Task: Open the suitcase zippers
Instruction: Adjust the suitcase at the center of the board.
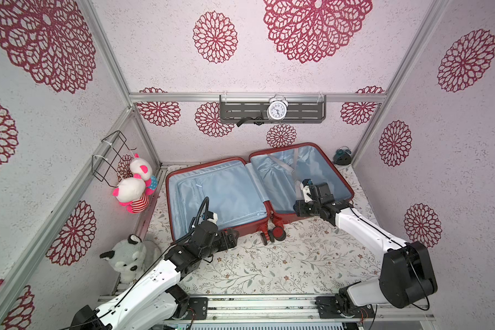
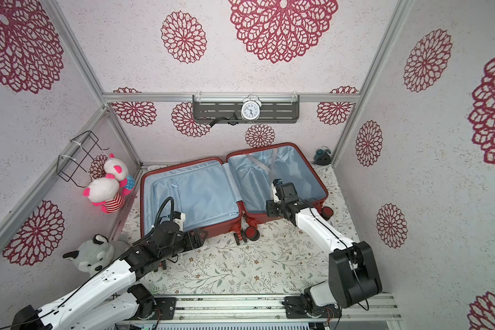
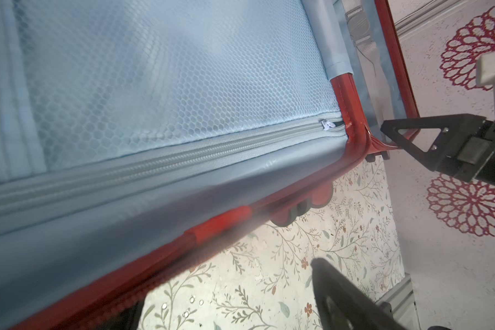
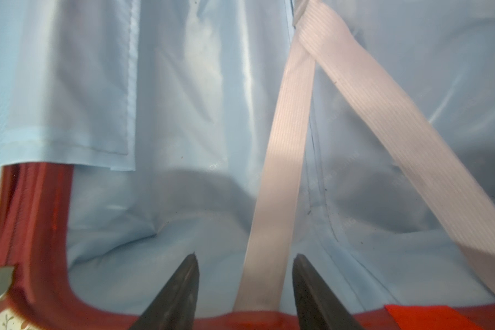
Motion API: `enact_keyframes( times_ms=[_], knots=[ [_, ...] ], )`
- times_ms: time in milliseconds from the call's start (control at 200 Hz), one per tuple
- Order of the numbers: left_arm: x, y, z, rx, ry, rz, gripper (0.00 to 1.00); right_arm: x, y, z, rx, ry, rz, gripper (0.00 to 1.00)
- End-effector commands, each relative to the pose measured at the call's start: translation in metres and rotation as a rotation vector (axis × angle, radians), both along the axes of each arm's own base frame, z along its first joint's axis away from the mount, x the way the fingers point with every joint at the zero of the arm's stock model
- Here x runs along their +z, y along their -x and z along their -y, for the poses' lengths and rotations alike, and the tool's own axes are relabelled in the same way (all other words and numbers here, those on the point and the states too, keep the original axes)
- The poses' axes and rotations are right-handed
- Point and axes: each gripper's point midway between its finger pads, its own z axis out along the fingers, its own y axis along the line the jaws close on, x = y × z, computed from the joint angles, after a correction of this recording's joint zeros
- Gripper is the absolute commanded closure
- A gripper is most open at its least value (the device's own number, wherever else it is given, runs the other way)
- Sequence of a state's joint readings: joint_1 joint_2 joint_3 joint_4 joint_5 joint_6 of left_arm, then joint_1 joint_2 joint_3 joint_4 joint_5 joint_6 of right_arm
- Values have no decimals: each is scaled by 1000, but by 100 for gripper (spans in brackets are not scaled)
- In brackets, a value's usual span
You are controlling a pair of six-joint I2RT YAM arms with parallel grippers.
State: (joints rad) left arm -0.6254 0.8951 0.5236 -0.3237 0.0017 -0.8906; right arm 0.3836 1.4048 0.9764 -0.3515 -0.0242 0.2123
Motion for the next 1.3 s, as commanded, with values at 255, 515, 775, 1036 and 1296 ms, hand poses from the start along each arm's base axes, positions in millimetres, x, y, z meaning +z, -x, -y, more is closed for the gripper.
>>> enact_keyframes(
  times_ms=[255, 515, 775, 1036, 1296],
  knots=[
    [-13, -21, -17, 45, -34, 2, 7, -58, 109, 3, 37, 61, -295, 45],
    [-9, -31, -29, 75, -38, 10, 7, -44, 128, -18, 85, 5, -252, 45],
    [-6, -47, -47, 111, -30, 13, 7, -46, 140, -38, 118, -49, -233, 45],
    [-5, -57, -61, 134, -32, 15, 7, -47, 149, -55, 146, -68, -222, 45],
    [3, -72, -59, 129, 102, 6, 9, -39, 143, -77, 183, -75, -174, 43]
  ],
)
